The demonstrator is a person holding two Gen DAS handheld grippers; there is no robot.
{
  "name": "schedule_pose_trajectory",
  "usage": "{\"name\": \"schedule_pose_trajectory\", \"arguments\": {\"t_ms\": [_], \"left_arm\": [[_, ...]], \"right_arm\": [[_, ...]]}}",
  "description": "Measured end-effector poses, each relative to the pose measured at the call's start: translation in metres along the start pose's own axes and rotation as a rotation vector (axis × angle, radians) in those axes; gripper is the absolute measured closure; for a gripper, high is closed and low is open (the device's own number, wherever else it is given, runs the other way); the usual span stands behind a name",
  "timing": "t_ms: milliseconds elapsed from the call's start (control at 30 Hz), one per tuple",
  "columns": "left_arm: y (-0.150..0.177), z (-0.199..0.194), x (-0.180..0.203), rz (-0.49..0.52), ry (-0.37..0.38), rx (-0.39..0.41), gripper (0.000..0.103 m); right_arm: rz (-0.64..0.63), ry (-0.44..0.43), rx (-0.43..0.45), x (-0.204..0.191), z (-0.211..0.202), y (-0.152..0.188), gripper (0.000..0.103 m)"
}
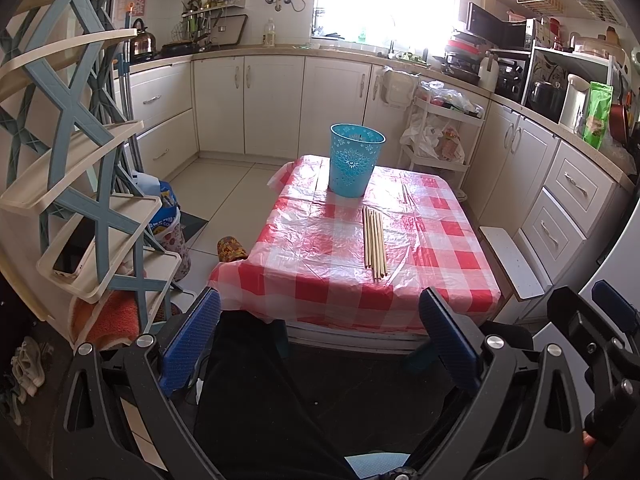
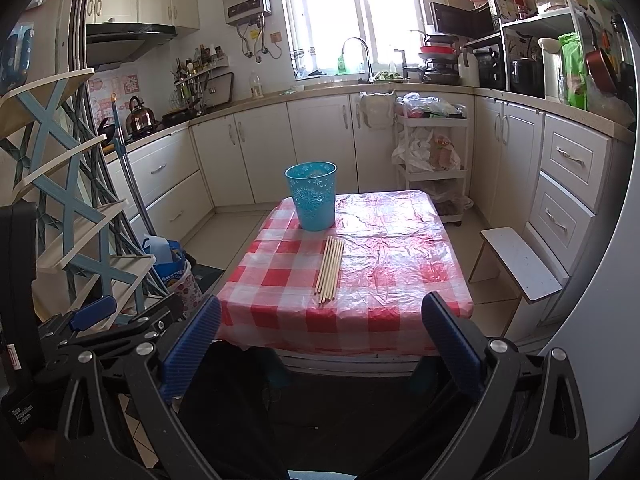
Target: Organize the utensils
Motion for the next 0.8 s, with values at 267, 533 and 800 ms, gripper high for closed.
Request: {"name": "schedule_pose_trajectory", "arguments": {"t_ms": [267,533,800], "left_arm": [[0.0,0.0,0.0006,-0.001,-0.001,-0.001,0.008],[0.0011,0.0003,0.0011,-0.001,-0.001,-0.001,0.008],[0.0031,0.0017,0.0014,0.002,0.001,-0.002,0.008]], "right_arm": [[0.0,0.001,0.001,0.0005,-0.0001,-0.0002,0.007],[-0.003,0.002,0.0,0.0017,-0.0007,-0.0003,0.007],[-0.006,-0.001,0.002,-0.0002,0.0024,0.0021,0.007]]}}
Point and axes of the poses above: each gripper's, at about its wrist camera, not at the fingertips, and z roughly the way its jaws point, x to its right, y to its underside, the point moved 7 cm from there along z, roughly the way its jaws point, and after that the axes turned 15 degrees about -y, right-handed, at the moved point
